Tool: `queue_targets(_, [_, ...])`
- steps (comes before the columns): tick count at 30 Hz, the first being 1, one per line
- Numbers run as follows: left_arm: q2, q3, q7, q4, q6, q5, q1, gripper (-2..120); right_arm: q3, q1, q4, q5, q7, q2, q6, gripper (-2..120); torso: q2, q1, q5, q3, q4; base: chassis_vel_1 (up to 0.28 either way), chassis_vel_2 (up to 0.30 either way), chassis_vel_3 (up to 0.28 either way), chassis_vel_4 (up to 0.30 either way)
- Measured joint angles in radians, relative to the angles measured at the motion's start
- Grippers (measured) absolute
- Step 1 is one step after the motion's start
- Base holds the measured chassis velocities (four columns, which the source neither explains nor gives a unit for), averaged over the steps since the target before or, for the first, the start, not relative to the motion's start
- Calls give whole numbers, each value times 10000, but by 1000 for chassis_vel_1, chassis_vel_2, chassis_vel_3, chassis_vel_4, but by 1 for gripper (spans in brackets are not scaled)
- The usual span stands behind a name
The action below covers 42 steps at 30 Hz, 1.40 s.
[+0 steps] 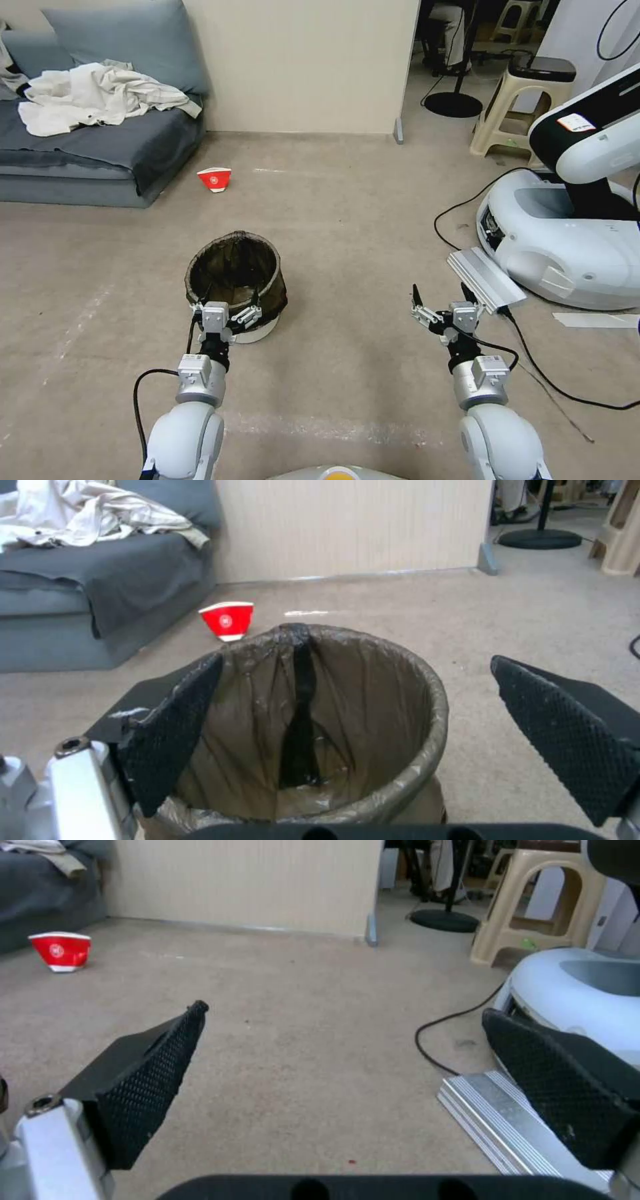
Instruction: Pick up the trash can from the floor.
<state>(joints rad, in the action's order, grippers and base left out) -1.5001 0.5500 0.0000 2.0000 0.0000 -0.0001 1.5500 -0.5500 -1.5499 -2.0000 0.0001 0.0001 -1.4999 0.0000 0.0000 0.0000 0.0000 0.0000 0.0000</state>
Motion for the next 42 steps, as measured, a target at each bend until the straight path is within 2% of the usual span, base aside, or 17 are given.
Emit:
queue_targets(31, [41, 107, 3, 130, -40, -105, 152, 100, -59, -147, -125, 91, -21, -41, 8, 100, 0, 0, -4, 0, 0, 0, 0, 0, 0])
queue_targets(32, [131, 346, -41, 383, -113, -251, 470, 100, -192, -524, -428, 239, -50, -117, 64, 100, 2, 0, 10, -1, -1, 0, 0, 0, 0])
queue_targets(35, [157, 402, 16, 473, -138, -337, 655, 100, -223, -706, -517, 307, -69, -150, 74, 100, 0, 0, -11, -1, -1, 0, 0, 0, 0])
queue_targets(37, [335, 853, 17, 1000, -313, -719, 1164, 100, -508, -1302, -1083, 684, -164, -338, 214, 100, 0, 1, 6, -2, -1, 0, 0, 0, 0])
queue_targets(38, [502, 1282, 20, 1499, -485, -1106, 1691, 100, -768, -1842, -1589, 1025, -255, -504, 353, 100, 0, 0, -4, -2, 0, 0, 0, 0, 0])
queue_targets(39, [502, 1282, 20, 1499, -485, -1106, 1691, 100, -768, -1842, -1589, 1025, -255, -504, 353, 100, 0, 0, -4, -2, 0, 0, 0, 0, 0])
queue_targets(41, [896, 2282, 58, 2674, -880, -1994, 2906, 100, -1305, -2962, -2654, 1741, -444, -853, 645, 100, 0, -1, -9, -3, -5, 0, 0, 0, 0])
queue_targets(42, [1080, 2732, 87, 3214, -1065, -2401, 3462, 100, -1374, -3093, -2772, 1863, -600, -879, 660, 100, 1, -1, 2, -2, -1, 0, 0, 0, 0])
